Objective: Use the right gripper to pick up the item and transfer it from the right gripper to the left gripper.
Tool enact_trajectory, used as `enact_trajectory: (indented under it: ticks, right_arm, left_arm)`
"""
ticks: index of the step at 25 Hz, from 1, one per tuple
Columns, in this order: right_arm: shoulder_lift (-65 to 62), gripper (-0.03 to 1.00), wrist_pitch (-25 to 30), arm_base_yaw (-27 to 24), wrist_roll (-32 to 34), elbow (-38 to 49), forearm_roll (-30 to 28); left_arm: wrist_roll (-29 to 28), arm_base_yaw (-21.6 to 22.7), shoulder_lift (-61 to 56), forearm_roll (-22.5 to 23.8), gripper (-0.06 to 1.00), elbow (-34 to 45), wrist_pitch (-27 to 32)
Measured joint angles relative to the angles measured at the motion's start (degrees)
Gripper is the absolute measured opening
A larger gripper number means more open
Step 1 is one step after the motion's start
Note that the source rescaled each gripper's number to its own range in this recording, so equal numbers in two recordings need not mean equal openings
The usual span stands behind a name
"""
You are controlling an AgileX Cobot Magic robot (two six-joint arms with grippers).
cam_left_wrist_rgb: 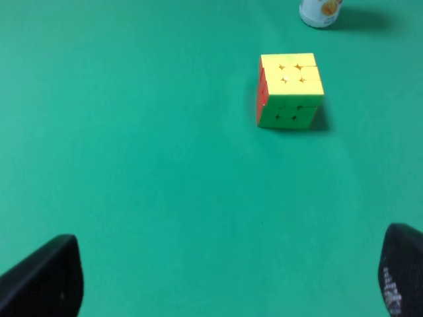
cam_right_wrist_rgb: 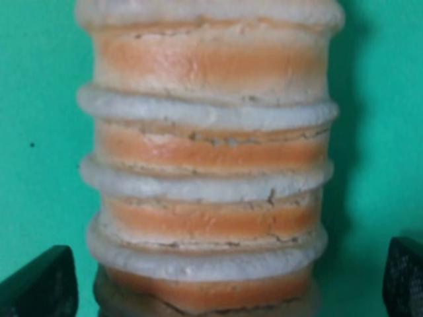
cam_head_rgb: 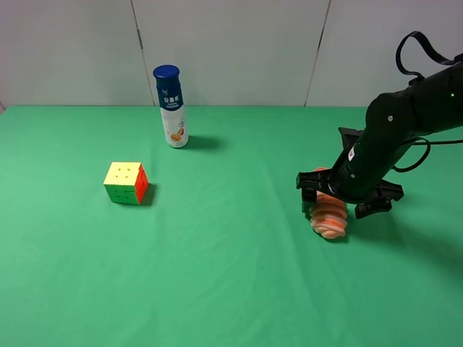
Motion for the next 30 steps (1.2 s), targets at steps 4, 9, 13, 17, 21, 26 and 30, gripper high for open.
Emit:
enact_trajectory:
  ticks: [4, 9, 13, 17, 21, 26, 30]
  right_arm:
    - [0.0, 1.0, 0.0, 0.0, 0.0, 0.0, -0.24]
    - [1.93, 1.0, 0.47, 0.0, -0.04, -0.15, -0.58]
    - [1.98, 0.81, 1.03, 0.0, -0.04, -0.42, -0.78]
    - [1.85, 0.06, 1.03, 0.0, 0.0, -0.48, -0.64]
    - [1.85, 0.06, 1.08, 0.0, 0.0, -0.48, -0.64]
    - [1.85, 0.05, 1.08, 0.0, 0.0, -0.48, -0.59]
    - [1.06, 0.05, 1.3, 0.0, -0.31, -0.48, -0.65]
  left_arm:
    - [0.0, 0.0, 0.0, 0.0, 1.0, 0.0, 0.0]
    - [0.0, 0.0, 0.0, 0.0, 1.0, 0.0, 0.0]
    - [0.0, 0.0, 0.0, 0.0, 1.0, 0.0, 0.0]
    - [0.0, 0.0, 0.0, 0.0, 1.0, 0.0, 0.0]
    - [0.0, 0.0, 0.0, 0.0, 1.0, 0.0, 0.0]
    - [0.0, 0.0, 0.0, 0.0, 1.0, 0.0, 0.0]
    - [0.0, 0.0, 0.0, 0.0, 1.0, 0.0, 0.0]
